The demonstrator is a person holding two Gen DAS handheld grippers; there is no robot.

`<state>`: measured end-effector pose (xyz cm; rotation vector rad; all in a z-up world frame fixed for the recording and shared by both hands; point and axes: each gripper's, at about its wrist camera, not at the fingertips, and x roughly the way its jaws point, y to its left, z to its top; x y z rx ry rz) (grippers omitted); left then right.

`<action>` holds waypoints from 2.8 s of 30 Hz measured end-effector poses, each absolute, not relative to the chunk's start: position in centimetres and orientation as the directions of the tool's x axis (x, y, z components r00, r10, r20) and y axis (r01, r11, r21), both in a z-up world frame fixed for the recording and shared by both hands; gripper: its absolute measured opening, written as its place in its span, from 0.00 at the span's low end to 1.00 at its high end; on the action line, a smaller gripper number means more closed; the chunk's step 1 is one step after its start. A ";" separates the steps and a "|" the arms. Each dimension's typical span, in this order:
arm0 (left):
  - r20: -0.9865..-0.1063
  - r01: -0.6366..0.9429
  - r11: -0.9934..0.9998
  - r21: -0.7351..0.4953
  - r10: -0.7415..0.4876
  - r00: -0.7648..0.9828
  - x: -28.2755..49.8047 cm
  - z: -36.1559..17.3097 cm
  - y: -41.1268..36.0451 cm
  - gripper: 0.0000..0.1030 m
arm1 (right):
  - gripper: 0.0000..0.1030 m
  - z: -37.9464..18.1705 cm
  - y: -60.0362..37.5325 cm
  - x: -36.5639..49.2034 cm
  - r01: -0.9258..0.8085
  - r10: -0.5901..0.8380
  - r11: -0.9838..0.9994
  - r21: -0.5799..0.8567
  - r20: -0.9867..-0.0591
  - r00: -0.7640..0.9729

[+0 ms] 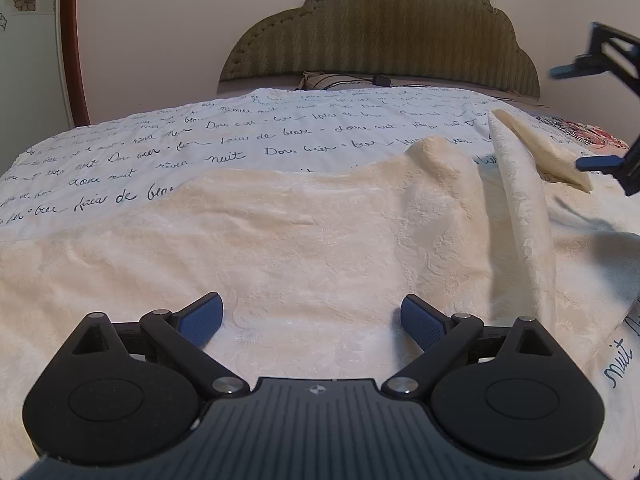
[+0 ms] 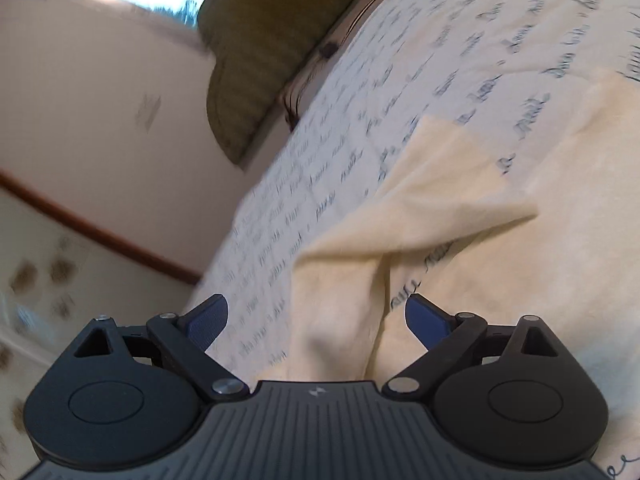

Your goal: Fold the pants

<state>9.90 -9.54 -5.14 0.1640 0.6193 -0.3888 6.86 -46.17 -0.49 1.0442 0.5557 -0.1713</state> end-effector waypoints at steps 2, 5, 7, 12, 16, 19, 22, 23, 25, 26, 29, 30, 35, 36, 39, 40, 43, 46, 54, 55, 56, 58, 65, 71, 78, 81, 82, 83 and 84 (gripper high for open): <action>-0.593 0.403 0.915 0.033 -0.306 0.744 9.9 -5.3 -9.6 0.95 | 0.94 -0.7 -46.4 9.5 0.459 0.041 0.572 0.680 -0.583 0.812; -0.594 0.404 0.914 0.030 -0.309 0.743 9.9 -5.3 -9.5 0.95 | 0.94 -2.4 -49.4 14.3 0.583 0.027 0.494 0.645 -0.681 0.732; -0.594 0.405 0.914 0.028 -0.310 0.742 9.9 -5.3 -9.4 0.95 | 0.94 -0.6 -50.4 18.2 0.581 0.000 0.552 0.597 -0.698 0.717; -0.597 0.409 0.912 0.024 -0.315 0.738 10.0 -5.3 -9.4 0.96 | 0.93 7.9 -49.1 23.0 0.301 -0.017 0.770 0.562 -0.454 0.891; -0.597 0.409 0.912 0.024 -0.315 0.738 9.9 -5.3 -9.5 0.96 | 0.94 9.2 -49.0 21.1 0.282 -0.027 0.764 0.581 -0.408 0.913; -0.597 0.408 0.913 0.024 -0.314 0.738 9.9 -5.3 -9.5 0.96 | 0.94 6.6 -49.8 18.8 0.337 -0.011 0.716 0.612 -0.472 0.881; -0.597 0.408 0.913 0.024 -0.314 0.738 10.0 -5.3 -9.5 0.96 | 0.94 3.6 -51.3 16.4 0.361 0.022 0.669 0.650 -0.502 0.865; -0.597 0.408 0.913 0.024 -0.314 0.738 10.0 -5.3 -9.5 0.96 | 0.94 2.4 -51.6 15.6 0.374 0.011 0.647 0.665 -0.498 0.867; -0.597 0.408 0.913 0.024 -0.314 0.738 10.0 -5.3 -9.5 0.96 | 0.94 0.2 -52.9 14.6 0.379 0.024 0.585 0.718 -0.482 0.876; -0.597 0.408 0.913 0.024 -0.314 0.738 10.0 -5.3 -9.5 0.96 | 0.94 -1.0 -53.7 14.4 0.390 0.029 0.530 0.753 -0.476 0.879; -0.597 0.408 0.913 0.024 -0.314 0.738 10.0 -5.3 -9.5 0.97 | 0.88 -3.8 -55.2 14.3 0.390 0.040 0.430 0.814 -0.449 0.893; -0.598 0.408 0.913 0.024 -0.314 0.738 9.9 -5.3 -9.5 0.97 | 0.87 -4.2 -55.3 14.5 0.385 0.037 0.424 0.820 -0.441 0.897; -0.598 0.407 0.913 0.023 -0.314 0.738 9.9 -5.3 -9.5 0.97 | 0.73 -4.6 -55.0 17.5 0.403 0.016 0.504 0.764 -0.474 0.880; -0.598 0.407 0.913 0.023 -0.314 0.738 9.9 -5.3 -9.5 0.97 | 0.65 -4.7 -54.9 18.0 0.417 0.014 0.510 0.752 -0.493 0.870; -0.598 0.407 0.913 0.023 -0.314 0.737 9.9 -5.4 -9.6 0.97 | 0.06 -4.6 -54.3 19.0 0.478 -0.022 0.553 0.682 -0.562 0.827; -0.598 0.407 0.913 0.023 -0.314 0.737 9.9 -5.4 -9.6 0.97 | 0.06 -4.3 -54.0 18.8 0.482 -0.044 0.574 0.662 -0.563 0.825; -0.598 0.407 0.913 0.023 -0.313 0.737 9.9 -5.4 -9.6 0.97 | 0.06 -2.2 -53.2 16.8 0.462 -0.107 0.616 0.638 -0.514 0.851; -0.598 0.407 0.913 0.023 -0.314 0.737 9.9 -5.4 -9.6 0.97 | 0.06 0.7 -52.6 13.8 0.461 -0.186 0.675 0.576 -0.472 0.862; -0.511 0.475 0.880 0.007 -0.405 0.758 7.8 -3.8 -9.3 0.92 | 0.06 5.8 -52.8 1.8 0.498 -0.322 0.680 0.538 -0.391 0.862; -0.472 0.504 0.863 0.035 -0.430 0.769 6.8 -3.1 -9.8 0.92 | 0.06 6.0 -53.0 0.8 0.502 -0.324 0.675 0.541 -0.394 0.860; -0.439 0.532 0.844 0.069 -0.454 0.775 5.7 -2.4 -10.3 0.93 | 0.06 6.1 -53.2 0.1 0.505 -0.323 0.671 0.543 -0.399 0.858; -0.414 0.592 0.793 0.143 -0.495 0.764 3.8 -1.4 -11.8 0.93 | 0.06 6.0 -53.5 -1.0 0.510 -0.322 0.664 0.546 -0.407 0.855; -0.442 0.740 0.596 0.313 -0.598 0.668 -0.6 -1.6 -17.1 0.88 | 0.06 5.7 -53.5 -2.1 0.479 -0.292 0.656 0.583 -0.388 0.874; -0.497 0.751 0.540 0.379 -0.566 0.658 -0.1 -4.2 -21.1 0.66 | 0.06 6.3 -53.7 -2.9 0.442 -0.277 0.642 0.626 -0.348 0.896; -0.492 0.715 0.560 0.418 -0.522 0.697 0.6 -5.2 -22.4 0.30 | 0.06 8.2 -53.8 -4.0 0.410 -0.277 0.656 0.634 -0.303 0.912; -0.501 0.725 0.575 0.379 -0.532 0.683 0.9 -5.1 -22.0 0.15 | 0.06 8.0 -53.6 -4.5 0.438 -0.299 0.664 0.605 -0.322 0.898; -0.503 0.729 0.578 0.367 -0.535 0.678 0.9 -4.9 -21.7 0.15 | 0.06 7.6 -53.7 -4.7 0.455 -0.310 0.659 0.599 -0.335 0.890; -0.509 0.734 0.580 0.353 -0.540 0.671 0.9 -4.8 -21.4 0.14 | 0.06 7.1 -53.8 -4.9 0.471 -0.318 0.655 0.591 -0.350 0.881; -0.518 0.742 0.579 0.337 -0.545 0.660 1.0 -4.8 -21.4 0.14 | 0.06 6.3 -54.0 -5.1 0.495 -0.327 0.648 0.579 -0.375 0.867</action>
